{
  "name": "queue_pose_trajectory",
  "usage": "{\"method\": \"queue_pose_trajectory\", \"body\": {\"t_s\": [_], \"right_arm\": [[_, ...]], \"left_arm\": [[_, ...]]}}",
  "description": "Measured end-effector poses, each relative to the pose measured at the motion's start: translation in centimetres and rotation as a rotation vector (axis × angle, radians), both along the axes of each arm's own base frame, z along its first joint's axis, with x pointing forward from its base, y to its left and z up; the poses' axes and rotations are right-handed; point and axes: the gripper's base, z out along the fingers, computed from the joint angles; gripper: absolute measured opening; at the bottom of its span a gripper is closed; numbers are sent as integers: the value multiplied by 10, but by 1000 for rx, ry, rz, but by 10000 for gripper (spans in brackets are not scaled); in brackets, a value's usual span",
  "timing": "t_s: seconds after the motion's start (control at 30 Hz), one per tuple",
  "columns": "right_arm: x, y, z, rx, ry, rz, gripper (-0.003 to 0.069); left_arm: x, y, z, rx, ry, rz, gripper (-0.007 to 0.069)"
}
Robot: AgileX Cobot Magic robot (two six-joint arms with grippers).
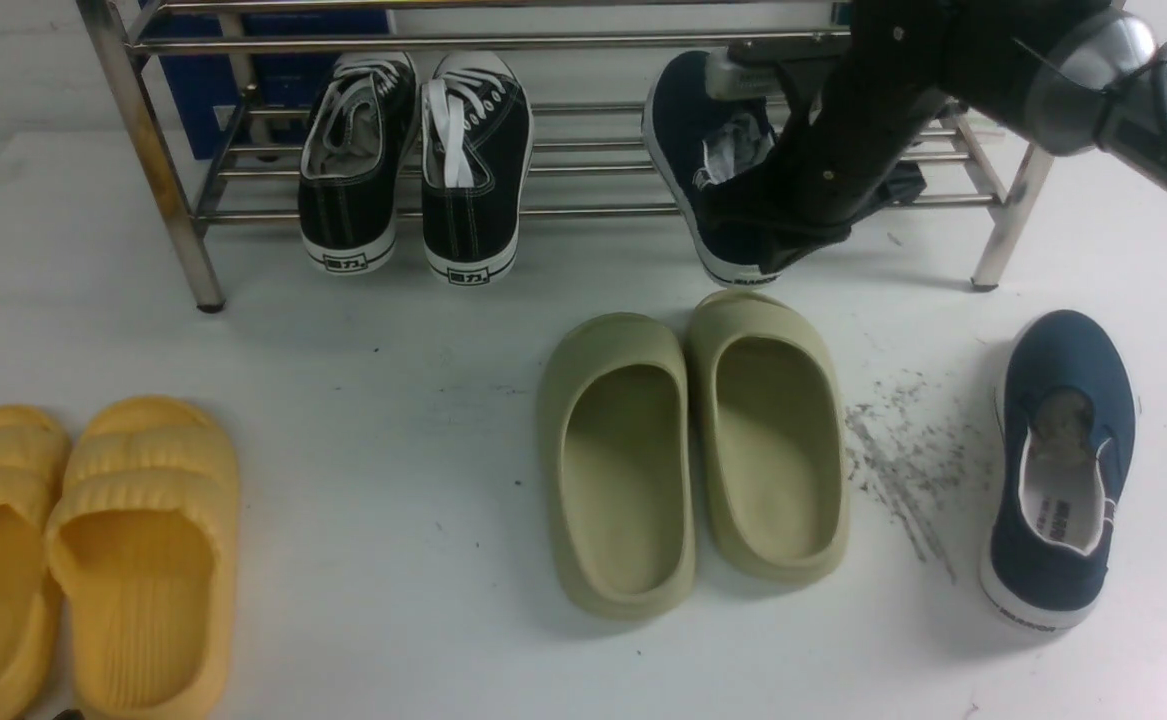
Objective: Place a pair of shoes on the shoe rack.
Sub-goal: Use the right arm to put a shoe into the shoe rack
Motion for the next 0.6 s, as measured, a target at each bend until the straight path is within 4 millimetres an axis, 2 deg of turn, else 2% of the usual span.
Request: {"method": "queue_pose_trajectory", "body": {"t_s": [0.6], "right_arm": [[13, 6, 3, 74, -139, -21, -3]], "left_arm": [[0, 0, 0, 0, 0, 0, 238]]}}
